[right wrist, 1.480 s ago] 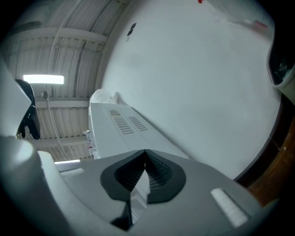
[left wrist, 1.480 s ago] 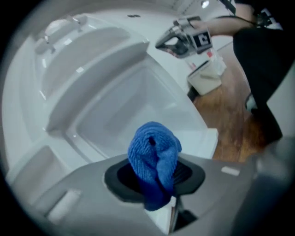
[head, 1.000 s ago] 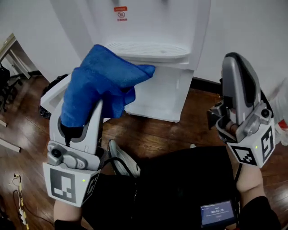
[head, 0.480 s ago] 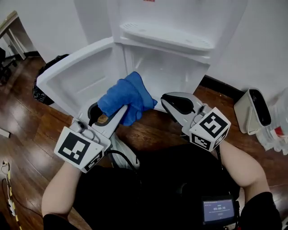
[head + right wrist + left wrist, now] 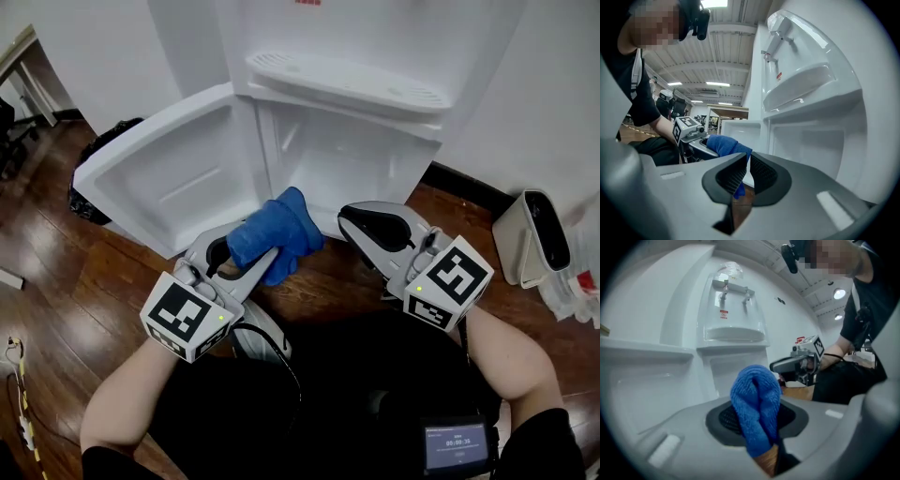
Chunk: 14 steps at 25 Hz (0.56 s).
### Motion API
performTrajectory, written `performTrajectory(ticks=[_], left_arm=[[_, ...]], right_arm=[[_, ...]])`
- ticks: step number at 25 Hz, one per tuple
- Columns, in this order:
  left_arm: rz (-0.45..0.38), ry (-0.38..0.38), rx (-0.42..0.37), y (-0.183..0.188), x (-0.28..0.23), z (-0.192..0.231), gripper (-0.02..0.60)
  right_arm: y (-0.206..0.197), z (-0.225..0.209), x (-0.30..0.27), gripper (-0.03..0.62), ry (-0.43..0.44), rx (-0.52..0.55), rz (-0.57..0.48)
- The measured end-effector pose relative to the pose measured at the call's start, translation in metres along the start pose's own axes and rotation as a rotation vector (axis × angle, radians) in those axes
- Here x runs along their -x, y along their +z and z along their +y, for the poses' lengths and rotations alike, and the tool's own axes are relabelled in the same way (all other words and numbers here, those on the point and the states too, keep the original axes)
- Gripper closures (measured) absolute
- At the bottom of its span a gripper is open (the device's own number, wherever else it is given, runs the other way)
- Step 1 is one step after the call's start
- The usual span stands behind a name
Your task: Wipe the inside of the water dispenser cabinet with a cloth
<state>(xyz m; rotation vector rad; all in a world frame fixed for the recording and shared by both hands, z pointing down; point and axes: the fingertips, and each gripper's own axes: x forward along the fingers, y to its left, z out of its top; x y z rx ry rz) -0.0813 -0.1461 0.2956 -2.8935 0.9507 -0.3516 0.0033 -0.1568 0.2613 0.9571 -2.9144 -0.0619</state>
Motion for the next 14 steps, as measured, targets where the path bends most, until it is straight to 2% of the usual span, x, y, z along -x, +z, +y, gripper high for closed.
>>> performTrajectory(ticks=[6,11,14], left_arm=[[-0.004,0.007,-0.018,0.006,-0.003,-0.007,0.453],[0.001,-0.015,-0.066,0.005,-0.004,-0.016,0.453],[-0.004,-0.024,-0.069,0.008,-0.003,-0.018,0.453]], right_arm=[[0.002,0.000,0.002,0.582,-0.007,-0.018,-0.004],[0.000,0.000,0.003,0.582,-0.007,-0.022,0.000],[-0.002,0.002,0.003,0.582,0.000,-0.022,0.007]])
